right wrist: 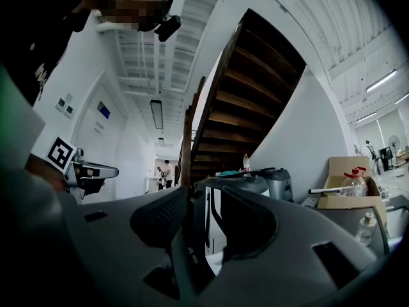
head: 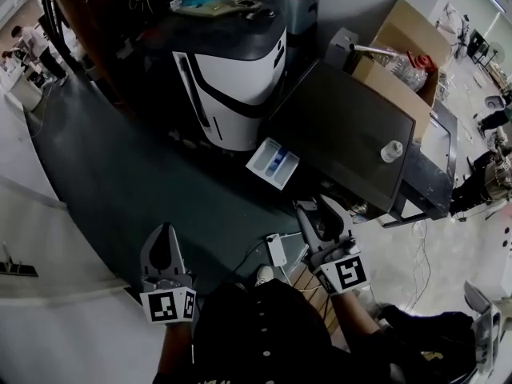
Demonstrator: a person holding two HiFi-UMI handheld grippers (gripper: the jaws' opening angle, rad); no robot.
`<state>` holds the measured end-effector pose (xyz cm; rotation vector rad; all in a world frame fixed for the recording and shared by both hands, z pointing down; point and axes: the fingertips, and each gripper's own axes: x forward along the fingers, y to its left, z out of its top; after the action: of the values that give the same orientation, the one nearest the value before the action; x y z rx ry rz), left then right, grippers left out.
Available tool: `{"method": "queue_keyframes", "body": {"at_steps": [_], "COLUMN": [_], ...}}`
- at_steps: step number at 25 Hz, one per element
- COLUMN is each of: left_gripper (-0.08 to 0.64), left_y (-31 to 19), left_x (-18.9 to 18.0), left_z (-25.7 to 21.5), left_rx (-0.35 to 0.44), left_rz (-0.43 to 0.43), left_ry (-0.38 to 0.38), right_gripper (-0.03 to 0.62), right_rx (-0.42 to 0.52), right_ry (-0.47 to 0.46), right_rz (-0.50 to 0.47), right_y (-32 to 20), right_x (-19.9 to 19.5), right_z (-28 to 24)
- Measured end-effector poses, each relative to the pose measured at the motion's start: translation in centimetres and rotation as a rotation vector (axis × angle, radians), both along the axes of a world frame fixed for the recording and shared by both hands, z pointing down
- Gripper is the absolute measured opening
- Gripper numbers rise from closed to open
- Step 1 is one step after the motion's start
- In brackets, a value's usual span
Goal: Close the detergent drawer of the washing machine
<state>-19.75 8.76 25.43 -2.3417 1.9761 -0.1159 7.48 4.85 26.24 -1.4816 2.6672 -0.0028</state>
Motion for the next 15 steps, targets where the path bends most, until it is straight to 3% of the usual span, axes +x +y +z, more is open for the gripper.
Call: {"method": "queue_keyframes", "body": {"at_steps": [9,15], "left_gripper": [0.008,0.008], "left_y": [-3.6,-7.3], "left_x": [-0.2,-1.1], "left_z": [0.0,0.8], "left_rx": [0.006,0.010], "left_rz": [0.029,0.136], "left_ry": [-0.010,-0.014], "right_gripper": [0.175,0.176], "right_rx": [-0.012,-0.020], "right_ry": [0.011,0.026], "right_rz": [0.005,0.083], "right_y": [-3.5,-5.5], "right_x": [-1.1,-2.5], "right_z": [0.4,0.7]}}
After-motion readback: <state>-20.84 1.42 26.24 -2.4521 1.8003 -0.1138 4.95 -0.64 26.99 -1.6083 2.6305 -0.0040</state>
